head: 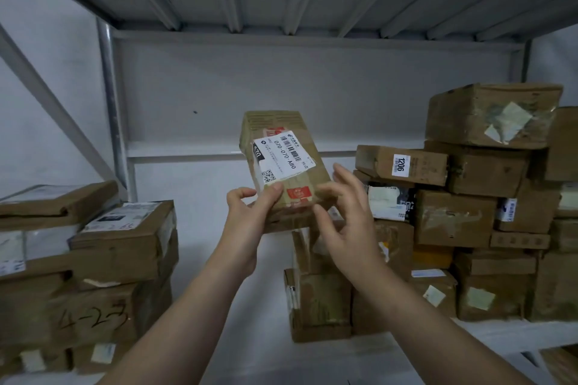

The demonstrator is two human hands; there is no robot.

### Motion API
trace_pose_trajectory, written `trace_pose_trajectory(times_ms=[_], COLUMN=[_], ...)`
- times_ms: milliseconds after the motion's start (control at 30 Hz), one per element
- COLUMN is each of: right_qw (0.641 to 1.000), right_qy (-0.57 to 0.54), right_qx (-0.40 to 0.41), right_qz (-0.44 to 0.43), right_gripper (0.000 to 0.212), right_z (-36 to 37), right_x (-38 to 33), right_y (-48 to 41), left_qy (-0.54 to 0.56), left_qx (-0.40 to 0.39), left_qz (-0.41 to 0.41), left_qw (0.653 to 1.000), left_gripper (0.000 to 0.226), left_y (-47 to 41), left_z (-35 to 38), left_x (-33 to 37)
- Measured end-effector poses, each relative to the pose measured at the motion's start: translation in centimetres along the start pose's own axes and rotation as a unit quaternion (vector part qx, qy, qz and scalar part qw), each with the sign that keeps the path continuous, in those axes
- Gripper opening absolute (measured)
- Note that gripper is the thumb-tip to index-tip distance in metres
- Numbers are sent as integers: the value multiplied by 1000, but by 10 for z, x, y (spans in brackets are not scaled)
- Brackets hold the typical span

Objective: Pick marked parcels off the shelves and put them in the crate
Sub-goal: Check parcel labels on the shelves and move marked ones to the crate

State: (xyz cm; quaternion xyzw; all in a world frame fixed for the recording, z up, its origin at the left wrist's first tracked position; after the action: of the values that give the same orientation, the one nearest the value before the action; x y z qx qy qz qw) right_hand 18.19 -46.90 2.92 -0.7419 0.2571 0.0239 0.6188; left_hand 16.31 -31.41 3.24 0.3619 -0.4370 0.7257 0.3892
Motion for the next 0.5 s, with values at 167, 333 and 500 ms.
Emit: trace_pose_trajectory(times_ms=[167,333,500], right_qw=[934,883,902], right_qy=[-245,-386,-353], right_qx=[-43,-16,2], right_qz=[256,267,250], right_gripper=[70,83,72], right_z=[18,22,-5], right_x=[4,3,11], right_y=[5,-1,-15], left_qy=[23,-34,-80], left_qx=[-27,-110,11], left_qz=[76,88,188], left_qw=[996,989,979], left_gripper=[93,111,107], left_y=[10,20,16], left_z=[-1,7,-15], left_x=[6,5,32])
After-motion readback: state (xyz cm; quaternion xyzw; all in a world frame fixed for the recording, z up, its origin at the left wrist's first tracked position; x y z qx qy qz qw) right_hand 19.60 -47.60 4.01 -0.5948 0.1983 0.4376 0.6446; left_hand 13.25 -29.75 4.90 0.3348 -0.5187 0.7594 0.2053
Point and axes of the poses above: each hand's wrist, its own y-axis away from the middle knuckle, its own z-axis out of the palm, x = y × z, the point moved 5 cm from there along -y, towards the middle knuckle, and after that the axes turned 9 degrees about y, right-handed, at the moved point
